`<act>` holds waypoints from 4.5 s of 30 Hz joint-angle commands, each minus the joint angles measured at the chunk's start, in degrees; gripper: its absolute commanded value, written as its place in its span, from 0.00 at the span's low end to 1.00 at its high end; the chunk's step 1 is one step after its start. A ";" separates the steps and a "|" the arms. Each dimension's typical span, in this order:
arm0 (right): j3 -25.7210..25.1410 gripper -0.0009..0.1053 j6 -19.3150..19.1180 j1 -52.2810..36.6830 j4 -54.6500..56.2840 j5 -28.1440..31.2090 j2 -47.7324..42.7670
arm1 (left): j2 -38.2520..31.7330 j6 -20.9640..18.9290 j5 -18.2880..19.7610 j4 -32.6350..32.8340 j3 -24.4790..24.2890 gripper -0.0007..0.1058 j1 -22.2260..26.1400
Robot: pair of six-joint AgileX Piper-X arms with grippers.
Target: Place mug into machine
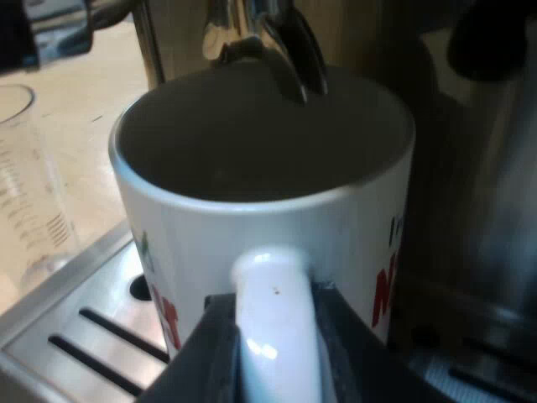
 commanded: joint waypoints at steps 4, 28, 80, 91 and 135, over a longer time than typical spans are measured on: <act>-3.37 0.01 -0.74 0.02 -2.11 1.22 1.48 | -0.22 0.20 -0.14 -1.02 -0.16 0.85 -0.26; -3.63 0.49 1.96 0.02 1.51 2.51 -0.34 | -0.22 0.20 -0.14 -1.02 -0.16 0.85 -0.26; 11.31 0.21 2.37 21.30 27.61 22.14 -47.92 | -15.10 -0.19 0.38 -0.71 -1.27 0.85 -0.26; 3.09 0.01 -0.70 21.30 34.04 21.53 -46.17 | -15.82 -0.19 -4.30 -0.74 -5.00 0.85 -0.26; -16.07 0.01 -0.70 10.49 28.31 13.92 -16.84 | -8.38 -0.19 -1.80 -4.12 -5.00 0.85 -0.26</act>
